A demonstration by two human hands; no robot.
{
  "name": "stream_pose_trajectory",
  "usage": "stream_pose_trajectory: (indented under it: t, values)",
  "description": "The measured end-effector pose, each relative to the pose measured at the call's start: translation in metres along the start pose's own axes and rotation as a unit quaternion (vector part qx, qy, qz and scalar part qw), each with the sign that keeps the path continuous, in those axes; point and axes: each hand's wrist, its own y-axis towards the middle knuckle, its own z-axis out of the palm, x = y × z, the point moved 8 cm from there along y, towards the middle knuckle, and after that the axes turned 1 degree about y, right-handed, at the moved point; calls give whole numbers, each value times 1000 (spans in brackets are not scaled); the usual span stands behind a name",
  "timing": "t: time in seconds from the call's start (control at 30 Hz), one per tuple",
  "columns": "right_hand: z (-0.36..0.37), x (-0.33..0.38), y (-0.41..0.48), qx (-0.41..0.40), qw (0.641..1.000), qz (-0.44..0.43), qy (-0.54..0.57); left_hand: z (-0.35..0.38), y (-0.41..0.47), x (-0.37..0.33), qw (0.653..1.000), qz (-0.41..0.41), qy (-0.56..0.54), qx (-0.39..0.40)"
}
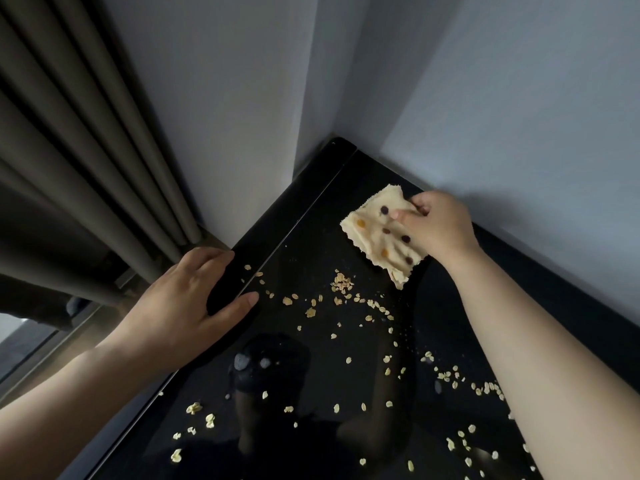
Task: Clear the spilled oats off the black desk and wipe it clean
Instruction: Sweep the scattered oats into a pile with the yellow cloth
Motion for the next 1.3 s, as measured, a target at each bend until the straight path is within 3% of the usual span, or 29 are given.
stream_pose_trajectory:
  t: [0.17,0.33,0.43,0.53,0.6,0.73,0.87,1.03,1.17,1.3]
  values:
    - [-28,6,0,-44,998,-30,25,4,-1,2,1000,-8,3,10]
    - [-75,48,-11,-99,981,-165,-10,3,-2,3,1000,-16,4,15]
    - [-62,55,-21,-50,980,-193,-24,0,0,0,1000,-16,7,11]
    - [-21,33,-25,74,989,-124,0,-2,1,-6,1000,-7,5,3]
    - [-3,17,-23,101,991,-80,18,-2,1,-6,1000,-7,4,6]
    - [-6,4,-17,-17,998,-55,-3,0,0,-4,1000,-6,12,9]
    - [12,-8,-29,19,998,-49,-45,4,-3,-5,1000,1,7,20]
    - [20,9,-40,42,996,-79,-2,5,-3,-4,1000,0,-5,21]
    - [-8,33,-19,-46,991,-107,71,3,1,-5,1000,10,-13,6]
    - [-18,73,23,-102,983,-149,28,1,8,-2,1000,16,-18,-12]
